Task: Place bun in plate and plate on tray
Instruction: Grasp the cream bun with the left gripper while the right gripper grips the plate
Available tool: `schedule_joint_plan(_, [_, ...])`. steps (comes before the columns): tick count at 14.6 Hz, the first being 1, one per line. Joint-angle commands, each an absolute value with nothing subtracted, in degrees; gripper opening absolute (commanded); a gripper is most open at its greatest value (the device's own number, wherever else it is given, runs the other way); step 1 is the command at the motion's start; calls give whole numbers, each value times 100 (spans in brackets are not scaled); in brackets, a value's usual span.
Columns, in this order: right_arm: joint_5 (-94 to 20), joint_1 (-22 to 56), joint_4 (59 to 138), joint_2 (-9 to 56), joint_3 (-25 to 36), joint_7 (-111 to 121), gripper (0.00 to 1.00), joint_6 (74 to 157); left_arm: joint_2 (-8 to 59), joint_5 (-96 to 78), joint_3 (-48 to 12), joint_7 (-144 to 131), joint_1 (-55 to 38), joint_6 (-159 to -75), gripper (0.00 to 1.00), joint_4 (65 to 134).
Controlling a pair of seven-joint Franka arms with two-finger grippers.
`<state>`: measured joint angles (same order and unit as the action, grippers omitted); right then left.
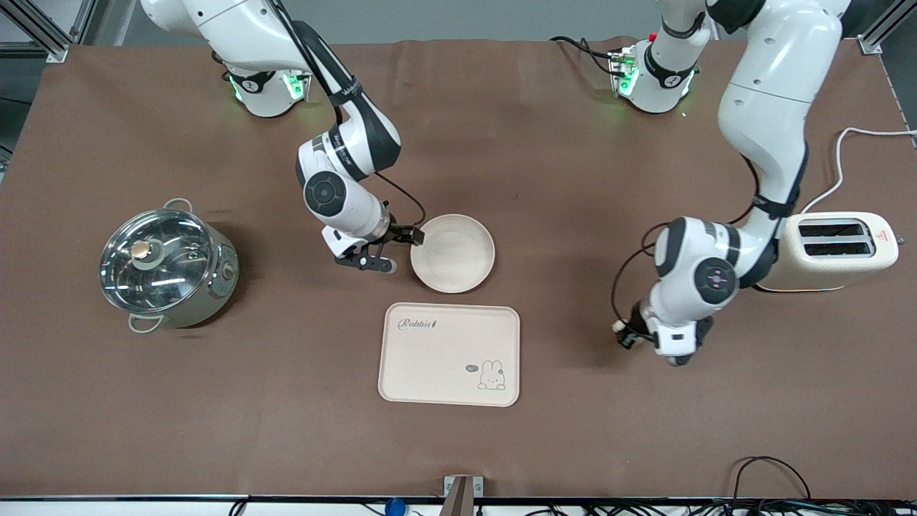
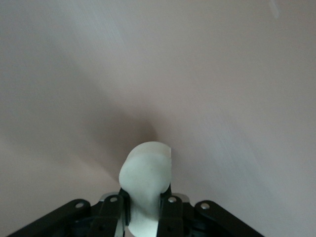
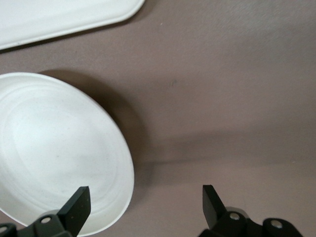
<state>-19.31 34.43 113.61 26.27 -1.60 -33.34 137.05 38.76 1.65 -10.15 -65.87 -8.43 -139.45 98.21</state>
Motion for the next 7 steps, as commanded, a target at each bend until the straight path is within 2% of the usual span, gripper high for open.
schedule_joint_plan(1, [-2048,3585,11355,2759,-97,-3436,99,14009,3612,229,-1168,-7572,-1614,-13667,26,9739])
schedule_joint_plan(7, [-2039,3700,11364,3005,-88,-3533,71,14387,3850,158,-1195,-9305,-2960,-13685,26,9492])
